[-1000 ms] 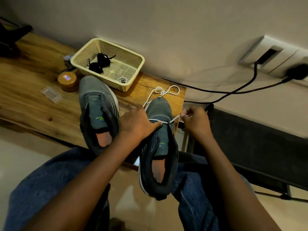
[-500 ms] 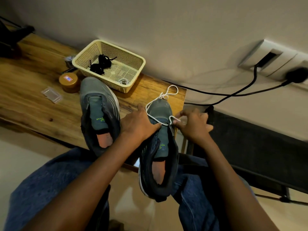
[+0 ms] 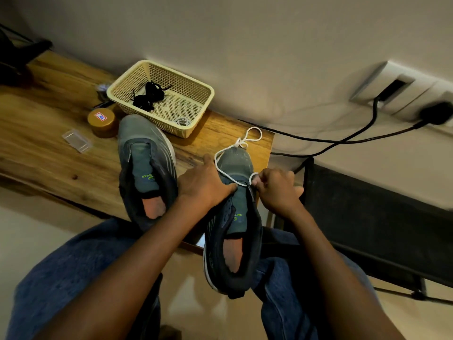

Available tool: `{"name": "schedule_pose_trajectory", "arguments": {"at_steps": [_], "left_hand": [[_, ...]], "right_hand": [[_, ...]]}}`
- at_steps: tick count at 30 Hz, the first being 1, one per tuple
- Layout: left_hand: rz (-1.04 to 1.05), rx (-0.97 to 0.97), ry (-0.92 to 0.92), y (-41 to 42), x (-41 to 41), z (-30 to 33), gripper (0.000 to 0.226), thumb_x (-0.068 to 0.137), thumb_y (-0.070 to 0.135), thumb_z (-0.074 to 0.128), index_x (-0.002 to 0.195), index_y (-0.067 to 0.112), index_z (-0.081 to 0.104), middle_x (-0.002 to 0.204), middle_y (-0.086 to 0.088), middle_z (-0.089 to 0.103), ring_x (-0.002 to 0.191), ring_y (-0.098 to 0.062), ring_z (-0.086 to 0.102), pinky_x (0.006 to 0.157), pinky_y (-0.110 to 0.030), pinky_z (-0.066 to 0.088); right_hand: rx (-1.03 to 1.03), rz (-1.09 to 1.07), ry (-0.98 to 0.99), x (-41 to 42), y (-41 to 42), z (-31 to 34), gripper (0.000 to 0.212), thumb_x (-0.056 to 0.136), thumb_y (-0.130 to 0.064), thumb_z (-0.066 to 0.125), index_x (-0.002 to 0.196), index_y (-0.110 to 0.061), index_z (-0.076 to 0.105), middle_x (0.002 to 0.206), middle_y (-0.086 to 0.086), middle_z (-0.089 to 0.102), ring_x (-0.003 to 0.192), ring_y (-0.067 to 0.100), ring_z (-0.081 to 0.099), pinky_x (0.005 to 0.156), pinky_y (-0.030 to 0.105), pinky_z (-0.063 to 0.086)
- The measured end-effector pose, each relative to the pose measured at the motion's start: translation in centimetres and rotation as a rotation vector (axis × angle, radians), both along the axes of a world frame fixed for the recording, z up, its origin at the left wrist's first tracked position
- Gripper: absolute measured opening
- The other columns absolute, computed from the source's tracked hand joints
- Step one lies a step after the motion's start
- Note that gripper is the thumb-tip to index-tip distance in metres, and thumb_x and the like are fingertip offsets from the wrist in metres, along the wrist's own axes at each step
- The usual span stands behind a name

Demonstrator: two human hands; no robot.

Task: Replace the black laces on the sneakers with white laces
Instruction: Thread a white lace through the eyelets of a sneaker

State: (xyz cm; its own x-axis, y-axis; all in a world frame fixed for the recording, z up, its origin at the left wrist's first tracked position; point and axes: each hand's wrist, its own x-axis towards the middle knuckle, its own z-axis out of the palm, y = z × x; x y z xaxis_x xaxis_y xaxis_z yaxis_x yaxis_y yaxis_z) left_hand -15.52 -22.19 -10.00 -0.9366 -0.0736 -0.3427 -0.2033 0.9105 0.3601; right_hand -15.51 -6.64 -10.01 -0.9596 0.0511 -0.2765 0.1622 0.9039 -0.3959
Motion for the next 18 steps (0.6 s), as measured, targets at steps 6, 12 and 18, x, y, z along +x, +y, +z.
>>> {"name": "schedule_pose_trajectory", "arguments": {"at_steps": [6, 12, 18], "left_hand": [[-0.001, 0.001, -0.013, -0.17, -0.07, -0.11, 0.073, 0.076, 0.064, 0.063, 0.123, 0.014, 0.038, 0.122, -0.012, 0.059, 0.109, -0.033, 0.058, 0.083, -0.038, 0.045], [-0.008, -0.004, -0.006, -0.14, -0.1, -0.23, 0.073, 0.076, 0.065, 0.063, 0.122, 0.014, 0.038, 0.121, -0.012, 0.059, 0.108, -0.033, 0.059, 0.081, -0.038, 0.045], [-0.015, -0.016, -0.011, -0.17, -0.23, -0.22, 0.08, 0.076, 0.067, 0.061, 0.13, 0.013, 0.036, 0.123, -0.011, 0.059, 0.11, -0.032, 0.058, 0.083, -0.038, 0.045]], "right_hand": [[-0.056, -0.194, 0.182, -0.4, 0.76, 0.79, 0.011, 0.093, -0.024, 0.056, 0.101, -0.021, 0.051, 0.122, 0.007, 0.045, 0.116, 0.026, 0.035, 0.093, 0.042, 0.032], [0.021, 0.018, 0.022, 0.07, 0.0, 0.17, 0.009, 0.093, -0.03, 0.058, 0.097, -0.024, 0.063, 0.114, 0.002, 0.053, 0.116, 0.027, 0.034, 0.088, 0.041, 0.03], [0.158, -0.138, 0.092, 0.01, 0.14, 0.97, 0.011, 0.094, -0.024, 0.051, 0.102, -0.019, 0.057, 0.122, 0.008, 0.044, 0.118, 0.03, 0.033, 0.091, 0.045, 0.029]]}}
